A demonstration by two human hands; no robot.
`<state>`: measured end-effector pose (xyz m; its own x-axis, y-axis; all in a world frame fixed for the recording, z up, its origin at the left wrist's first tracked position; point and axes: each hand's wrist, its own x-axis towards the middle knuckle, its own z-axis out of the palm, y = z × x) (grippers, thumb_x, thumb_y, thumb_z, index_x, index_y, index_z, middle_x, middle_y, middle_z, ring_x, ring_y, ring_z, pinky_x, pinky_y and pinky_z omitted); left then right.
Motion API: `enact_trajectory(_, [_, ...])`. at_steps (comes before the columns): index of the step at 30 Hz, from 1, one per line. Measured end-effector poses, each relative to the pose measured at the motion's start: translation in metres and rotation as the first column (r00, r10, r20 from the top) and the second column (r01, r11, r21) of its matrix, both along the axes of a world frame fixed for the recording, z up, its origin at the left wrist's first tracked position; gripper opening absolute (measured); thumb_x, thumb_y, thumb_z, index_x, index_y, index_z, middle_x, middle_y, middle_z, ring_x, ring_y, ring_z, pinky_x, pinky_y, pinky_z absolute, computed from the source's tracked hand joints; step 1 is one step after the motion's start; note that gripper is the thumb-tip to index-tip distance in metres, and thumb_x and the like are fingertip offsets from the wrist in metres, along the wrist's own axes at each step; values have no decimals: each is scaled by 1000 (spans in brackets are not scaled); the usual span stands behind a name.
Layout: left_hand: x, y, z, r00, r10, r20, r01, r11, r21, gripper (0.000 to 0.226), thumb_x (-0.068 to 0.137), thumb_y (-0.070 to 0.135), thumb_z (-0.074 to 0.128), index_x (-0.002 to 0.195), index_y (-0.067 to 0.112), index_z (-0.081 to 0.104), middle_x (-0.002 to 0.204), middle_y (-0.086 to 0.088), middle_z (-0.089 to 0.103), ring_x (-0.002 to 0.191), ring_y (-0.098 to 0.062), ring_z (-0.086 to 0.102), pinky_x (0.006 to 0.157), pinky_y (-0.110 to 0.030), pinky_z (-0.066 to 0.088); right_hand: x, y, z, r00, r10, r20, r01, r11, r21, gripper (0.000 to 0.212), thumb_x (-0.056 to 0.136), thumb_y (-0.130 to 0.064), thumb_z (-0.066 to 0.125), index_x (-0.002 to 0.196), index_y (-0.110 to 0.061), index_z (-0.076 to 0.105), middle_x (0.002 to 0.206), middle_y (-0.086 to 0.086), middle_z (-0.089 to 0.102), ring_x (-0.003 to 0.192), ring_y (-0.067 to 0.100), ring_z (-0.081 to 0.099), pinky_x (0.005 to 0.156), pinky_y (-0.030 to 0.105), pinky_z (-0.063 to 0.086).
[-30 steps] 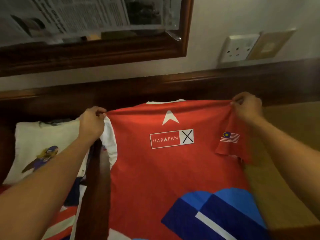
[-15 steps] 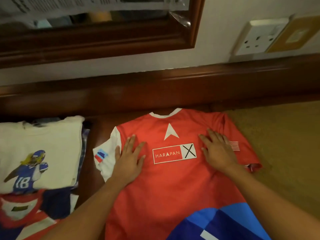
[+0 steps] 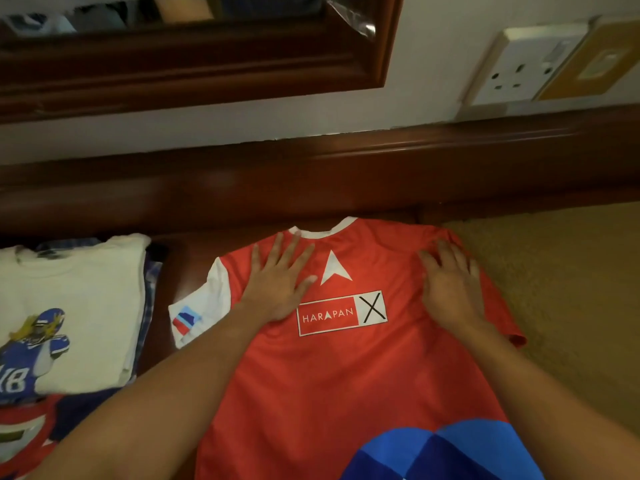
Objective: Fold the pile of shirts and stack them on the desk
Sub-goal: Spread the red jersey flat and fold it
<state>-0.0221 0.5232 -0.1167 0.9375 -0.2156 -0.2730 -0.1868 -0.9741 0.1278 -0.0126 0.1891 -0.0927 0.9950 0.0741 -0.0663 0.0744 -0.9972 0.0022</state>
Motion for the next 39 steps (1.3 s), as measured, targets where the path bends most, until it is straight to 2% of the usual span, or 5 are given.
enact_trajectory(12, [30,-29,26,987,133,-91,-121,985,125,75,93,64,42,157,34,18,170,-3,-3,155,-35,-9,113,-74,-2,29,-95,53,757,-654,-5,644,744,178,28,92,-18,62,117,-7,67,116,29,64,115,47,58,97,51,46])
enact_trajectory(22, [34,-53,4,987,-43,-152,41,999,-19,72,101,67,19,158,38,-13,163,12,-31,151,-15,-29,113,-71,-12,26,-106,29,825,-414,-385,475,877,73,39,83,-31,75,116,-13,65,117,23,67,108,42,64,91,43,54])
enact_trajectory(28, [20,-62,1,990,-104,100,99,994,51,64,104,54,28,160,23,21,169,-12,1,156,-30,-3,122,-62,-1,18,-143,33,818,-575,9,574,818,33,33,86,-15,67,118,-12,65,116,25,61,110,46,58,92,49,46])
enact_trajectory(34, [10,-59,-10,998,-49,-32,48,998,-36,66,105,56,15,161,32,-11,167,7,-24,152,-14,-26,120,-59,-14,17,-164,6,840,-504,-199,518,855,22,64,77,-66,68,122,-22,61,123,17,61,116,42,57,97,49,49])
enact_trajectory(39, [12,-56,-8,995,-73,-62,71,997,-30,66,104,58,10,159,33,-16,164,7,-30,150,-14,-31,120,-60,-15,15,-183,-3,798,-579,-170,602,781,164,19,88,-21,70,101,-7,72,102,28,69,96,45,67,88,49,55])
